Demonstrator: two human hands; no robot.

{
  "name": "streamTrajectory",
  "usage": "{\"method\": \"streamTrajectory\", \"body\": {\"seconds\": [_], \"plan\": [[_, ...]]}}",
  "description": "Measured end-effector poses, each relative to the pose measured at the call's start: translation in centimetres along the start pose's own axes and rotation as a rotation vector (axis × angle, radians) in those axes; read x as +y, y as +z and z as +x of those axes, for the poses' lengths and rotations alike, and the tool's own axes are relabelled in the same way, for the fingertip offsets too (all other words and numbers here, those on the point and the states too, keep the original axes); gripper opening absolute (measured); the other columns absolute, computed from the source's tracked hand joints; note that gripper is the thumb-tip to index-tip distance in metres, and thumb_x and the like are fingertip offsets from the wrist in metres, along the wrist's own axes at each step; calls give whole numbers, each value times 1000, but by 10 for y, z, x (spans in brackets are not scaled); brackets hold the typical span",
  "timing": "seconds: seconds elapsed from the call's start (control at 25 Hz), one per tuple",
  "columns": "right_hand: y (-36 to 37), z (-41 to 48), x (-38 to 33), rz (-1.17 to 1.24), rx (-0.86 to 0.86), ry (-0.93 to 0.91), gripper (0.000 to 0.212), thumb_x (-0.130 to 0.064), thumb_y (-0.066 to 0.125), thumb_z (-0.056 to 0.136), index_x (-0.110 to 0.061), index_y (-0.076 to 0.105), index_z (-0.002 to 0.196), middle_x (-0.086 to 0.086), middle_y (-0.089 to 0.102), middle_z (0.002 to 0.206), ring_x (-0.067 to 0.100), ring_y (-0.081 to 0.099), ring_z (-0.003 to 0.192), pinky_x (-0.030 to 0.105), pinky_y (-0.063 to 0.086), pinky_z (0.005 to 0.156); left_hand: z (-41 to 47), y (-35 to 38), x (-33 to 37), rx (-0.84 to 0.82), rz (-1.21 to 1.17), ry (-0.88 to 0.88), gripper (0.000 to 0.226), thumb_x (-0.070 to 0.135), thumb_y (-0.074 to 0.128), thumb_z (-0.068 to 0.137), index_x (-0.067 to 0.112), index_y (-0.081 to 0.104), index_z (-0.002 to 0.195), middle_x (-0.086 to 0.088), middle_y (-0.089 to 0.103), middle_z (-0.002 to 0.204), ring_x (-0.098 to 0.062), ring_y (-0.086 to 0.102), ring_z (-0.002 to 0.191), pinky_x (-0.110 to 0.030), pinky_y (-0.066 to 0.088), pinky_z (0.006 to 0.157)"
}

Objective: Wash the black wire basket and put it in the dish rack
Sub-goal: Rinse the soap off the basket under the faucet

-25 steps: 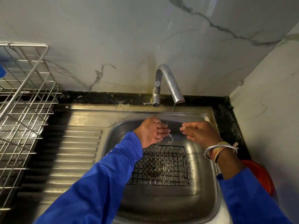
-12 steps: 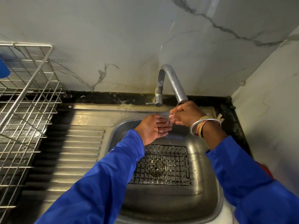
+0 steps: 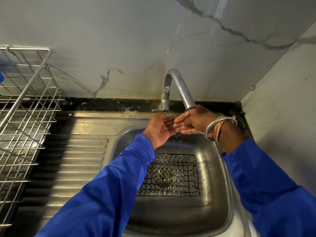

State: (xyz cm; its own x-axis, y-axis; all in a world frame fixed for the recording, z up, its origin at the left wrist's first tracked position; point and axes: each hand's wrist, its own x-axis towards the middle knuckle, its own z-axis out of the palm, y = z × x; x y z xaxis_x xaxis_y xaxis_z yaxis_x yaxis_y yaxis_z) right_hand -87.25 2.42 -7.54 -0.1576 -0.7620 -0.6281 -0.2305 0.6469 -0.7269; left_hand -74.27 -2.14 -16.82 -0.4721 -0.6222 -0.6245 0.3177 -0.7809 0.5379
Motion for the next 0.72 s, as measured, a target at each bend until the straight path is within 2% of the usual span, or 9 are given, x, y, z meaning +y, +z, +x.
{"method": "streamTrajectory", "body": {"seconds": [0.08, 0.16, 0.24, 0.32, 0.4, 0.48, 0.56, 0.64, 0.72], "plan": [[-4, -4, -2, 33, -35, -5, 30, 13, 45, 90, 5, 64, 112, 20, 69, 110, 29, 69, 99, 39, 56, 88, 2, 4, -3, -3, 33, 5, 38, 25, 38, 107, -1, 63, 118, -14, 70, 91, -23, 70, 79, -38, 59, 82], [-10, -10, -4, 109, -67, -17, 28, 7, 44, 94, 7, 60, 116, 23, 66, 115, 33, 66, 106, 42, 52, 95, 5, 10, -10, 8, 282, 64, 27, 17, 39, 106, 5, 63, 104, -10, 70, 85, -21, 68, 78, -38, 56, 86], [-20, -18, -4, 218, -65, -31, 26, -1, 45, 96, 7, 59, 116, 25, 66, 113, 36, 65, 106, 43, 51, 96, 11, 17, -16, -19, 767, 260, 18, 8, 49, 101, 2, 65, 95, -13, 69, 85, -25, 66, 79, -40, 55, 83], [-32, -25, -1, 301, -63, -58, 24, -9, 51, 96, 5, 61, 112, 23, 69, 107, 36, 68, 100, 42, 55, 90, 18, 24, -16, -55, 1248, 479, 9, 2, 61, 94, -1, 69, 97, -16, 73, 90, -30, 70, 83, -42, 59, 81], [-43, -28, 8, 370, -5, -98, 24, -15, 56, 94, 3, 64, 107, 23, 71, 101, 34, 71, 93, 39, 58, 83, 21, 34, -10, -41, 1722, 679, 16, 7, 58, 99, 2, 68, 111, -17, 73, 103, -31, 71, 93, -41, 59, 85], [-47, -24, 20, 489, 136, -115, 22, -19, 56, 95, 0, 67, 98, 19, 73, 91, 30, 72, 84, 35, 59, 78, 17, 41, -8, -69, 2094, 869, 23, 10, 49, 105, 5, 63, 122, -16, 70, 115, -32, 71, 100, -41, 59, 88], [-46, -14, 34, 607, 236, -97, 22, -20, 52, 97, -5, 65, 89, 9, 72, 75, 23, 68, 76, 29, 58, 68, 7, 46, -7, -143, 2201, 1061, 22, 10, 53, 103, 6, 63, 122, -16, 69, 118, -34, 70, 104, -45, 59, 90], [-39, -6, 47, 688, 276, -64, 23, -20, 48, 99, -9, 64, 85, 5, 70, 71, 19, 64, 73, 28, 55, 65, 5, 43, -6, -214, 2047, 1258, 14, 9, 63, 97, 4, 69, 108, -17, 72, 108, -38, 72, 97, -48, 59, 86], [-30, 0, 55, 721, 317, -57, 23, -18, 48, 98, -10, 65, 85, 7, 69, 76, 21, 65, 76, 30, 53, 70, 7, 36, -10, -163, 1794, 1341, 9, 8, 68, 93, 4, 71, 100, -16, 74, 100, -36, 72, 89, -46, 61, 80]]}}
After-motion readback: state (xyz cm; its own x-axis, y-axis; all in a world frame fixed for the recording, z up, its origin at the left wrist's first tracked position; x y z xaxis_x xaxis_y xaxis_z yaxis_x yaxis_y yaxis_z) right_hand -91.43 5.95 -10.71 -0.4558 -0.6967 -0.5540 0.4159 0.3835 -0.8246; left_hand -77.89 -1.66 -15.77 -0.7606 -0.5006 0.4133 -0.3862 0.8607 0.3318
